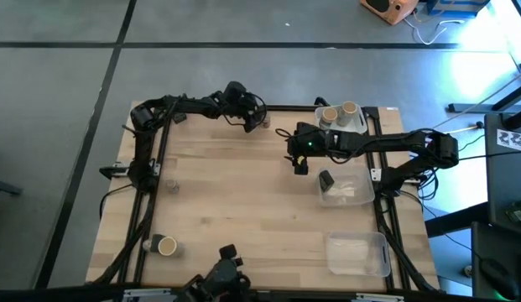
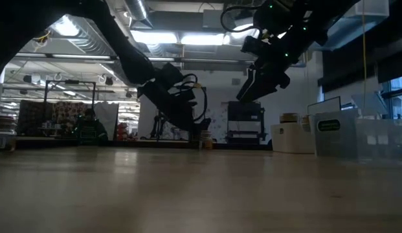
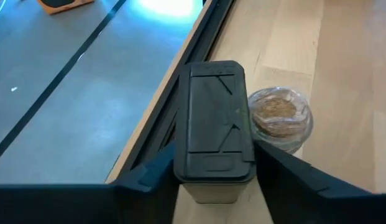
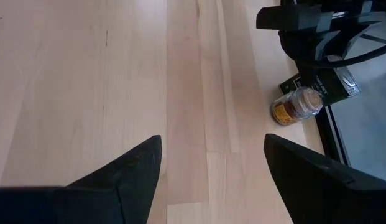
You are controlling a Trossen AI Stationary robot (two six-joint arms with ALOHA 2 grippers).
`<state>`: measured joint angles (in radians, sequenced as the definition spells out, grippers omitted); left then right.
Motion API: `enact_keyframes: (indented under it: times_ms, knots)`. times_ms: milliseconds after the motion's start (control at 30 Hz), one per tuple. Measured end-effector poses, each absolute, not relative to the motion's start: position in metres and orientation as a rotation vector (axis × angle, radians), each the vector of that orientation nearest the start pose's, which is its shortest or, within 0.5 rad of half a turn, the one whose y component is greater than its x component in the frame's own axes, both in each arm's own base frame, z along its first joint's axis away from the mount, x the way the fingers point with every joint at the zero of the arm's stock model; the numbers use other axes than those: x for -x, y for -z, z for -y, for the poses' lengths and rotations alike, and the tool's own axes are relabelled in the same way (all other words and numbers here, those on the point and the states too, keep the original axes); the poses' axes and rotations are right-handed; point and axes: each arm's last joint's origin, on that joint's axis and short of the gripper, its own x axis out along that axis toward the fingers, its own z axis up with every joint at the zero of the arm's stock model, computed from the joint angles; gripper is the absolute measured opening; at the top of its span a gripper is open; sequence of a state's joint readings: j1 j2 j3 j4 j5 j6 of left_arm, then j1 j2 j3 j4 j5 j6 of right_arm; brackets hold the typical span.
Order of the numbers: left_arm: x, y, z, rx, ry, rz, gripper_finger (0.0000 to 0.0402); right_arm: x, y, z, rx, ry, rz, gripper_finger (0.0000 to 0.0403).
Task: Sort spices by type
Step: Put the top right black seasoning container into the top transparent bin
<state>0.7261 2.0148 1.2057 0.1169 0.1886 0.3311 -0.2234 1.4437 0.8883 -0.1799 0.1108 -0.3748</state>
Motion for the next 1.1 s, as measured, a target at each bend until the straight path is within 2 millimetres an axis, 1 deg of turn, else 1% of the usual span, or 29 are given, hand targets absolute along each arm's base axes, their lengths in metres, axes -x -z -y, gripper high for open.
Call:
enact_keyframes:
  times_ms: [100,167,333,433,533,667,767,833,967,1100]
  knots:
    - [-0.318,-0.145,-0.275,-0.013,-0.399,-0.703,0.0133,-0.290,-0.222,0.069,0.313,0.177,-0.787,0.0282]
    - [-0.318,-0.145,-0.275,-0.013,-0.399,-0.703,0.0113,-0.290,-0.222,0.069,0.313,0.177,-0.787,0.0282]
    - [-0.316,-0.152,-0.270,-0.008,-0.403,-0.727,0.0112,-0.290,-0.222,0.069,0.311,0.177,-0.788,0.0282]
    - [-0.316,-0.166,-0.261,-0.030,-0.433,-0.754,0.0115,-0.290,-0.222,0.069,0.311,0.177,-0.787,0.0282]
    - [-0.316,-0.183,-0.247,-0.057,-0.452,-0.785,0.0124,-0.290,-0.222,0.069,0.304,0.180,-0.788,0.0282]
    - [-0.318,-0.210,-0.218,-0.089,-0.435,-0.809,0.0118,-0.290,-0.222,0.069,0.267,0.195,-0.783,0.0282]
    - [-0.322,-0.231,-0.189,-0.081,-0.395,-0.790,0.0114,-0.290,-0.222,0.069,0.251,0.201,-0.782,0.0282]
    - [-0.326,-0.240,-0.168,-0.089,-0.361,-0.791,0.0116,-0.290,-0.222,0.069,0.242,0.203,-0.780,0.0282]
    - [-0.334,-0.251,-0.129,-0.104,-0.281,-0.780,0.0122,-0.290,-0.222,0.068,0.229,0.192,-0.772,0.0282]
    - [-0.342,-0.251,-0.095,-0.110,-0.203,-0.793,0.0119,-0.290,-0.222,0.068,0.197,0.181,-0.769,0.0282]
